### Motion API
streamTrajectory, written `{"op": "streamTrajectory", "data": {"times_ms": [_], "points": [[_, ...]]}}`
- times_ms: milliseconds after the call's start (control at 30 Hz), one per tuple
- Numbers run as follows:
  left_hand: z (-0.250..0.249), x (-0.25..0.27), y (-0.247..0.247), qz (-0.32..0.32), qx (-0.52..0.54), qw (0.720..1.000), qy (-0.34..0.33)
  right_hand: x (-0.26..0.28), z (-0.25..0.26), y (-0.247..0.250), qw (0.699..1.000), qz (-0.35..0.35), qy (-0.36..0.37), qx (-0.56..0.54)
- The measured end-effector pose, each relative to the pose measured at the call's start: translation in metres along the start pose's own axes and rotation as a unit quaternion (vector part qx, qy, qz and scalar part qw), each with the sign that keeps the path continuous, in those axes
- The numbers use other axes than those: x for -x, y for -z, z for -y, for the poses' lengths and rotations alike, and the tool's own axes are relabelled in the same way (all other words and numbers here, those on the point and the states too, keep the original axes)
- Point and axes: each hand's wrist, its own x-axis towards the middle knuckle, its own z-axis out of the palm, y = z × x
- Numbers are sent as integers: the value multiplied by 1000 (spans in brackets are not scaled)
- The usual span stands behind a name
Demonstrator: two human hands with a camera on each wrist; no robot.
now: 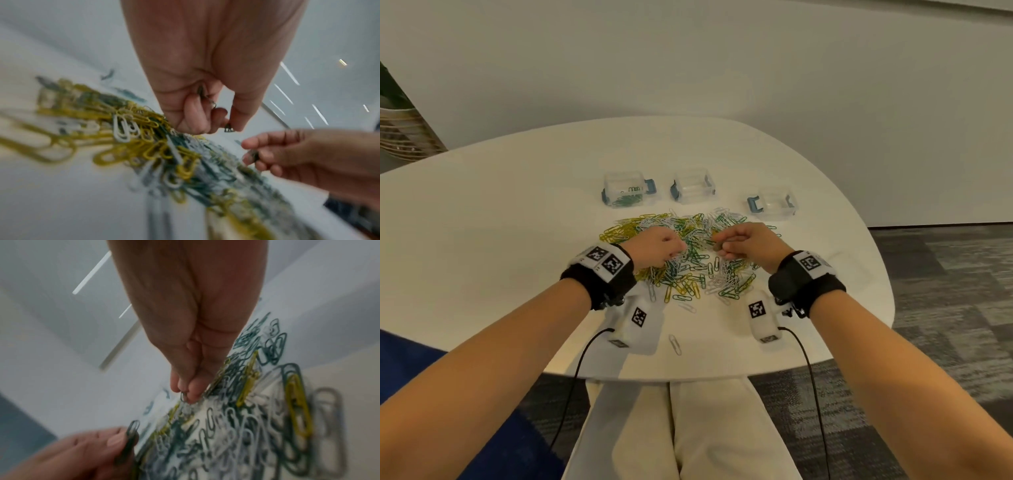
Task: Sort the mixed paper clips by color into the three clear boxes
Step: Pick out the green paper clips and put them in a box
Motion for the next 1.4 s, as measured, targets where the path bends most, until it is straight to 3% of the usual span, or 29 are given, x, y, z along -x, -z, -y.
{"op": "streamTrajectory", "data": {"times_ms": [100, 233, 333, 467, 533, 633, 700, 800, 900, 967, 1000, 1067, 1133, 1167, 1267, 1400], "points": [[4, 5, -2, 13, 256, 966, 17, 2, 5, -3, 998, -10, -29, -56], [12, 4, 2, 20, 450, 892, 39, -4, 6, -12, 997, -43, -46, -35], [14, 7, 2, 24, 489, 869, 70, -6, 5, -10, 998, -33, -28, -40], [11, 12, -2, 25, 580, 806, 118, 0, 9, -5, 998, 1, -22, -56], [7, 12, -5, 29, 585, 801, 124, 1, 11, -4, 998, -12, -22, 53], [3, 11, -6, 47, 610, 780, 132, 0, 17, -2, 969, -106, 21, 221], [3, 10, -8, 60, 635, 757, 140, 3, 26, -7, 978, -112, 56, 167], [2, 7, -15, 74, 644, 747, 150, 7, 44, -27, 995, 7, 91, 41], [3, 4, -17, 52, 641, 747, 170, -1, 49, -35, 975, -18, 127, 180], [4, 7, -10, 32, 611, 769, 184, -5, 43, -25, 946, -41, 106, 303], [5, 9, -7, 22, 573, 799, 182, -5, 36, -21, 929, -18, 83, 360], [6, 10, -4, -4, 440, 884, 156, -4, 23, -18, 894, 45, 54, 442], [3, 8, -5, -19, 219, 969, 113, -3, 13, -23, 882, 57, 78, 461], [0, 4, -7, -25, 90, 992, 84, -2, 12, -27, 880, 49, 96, 463], [-12, -6, -15, -26, -164, 986, -7, -5, 10, -33, 865, 42, 121, 485], [-10, -14, -20, -42, -261, 964, -10, -9, 5, -27, 867, 45, 95, 488]]}}
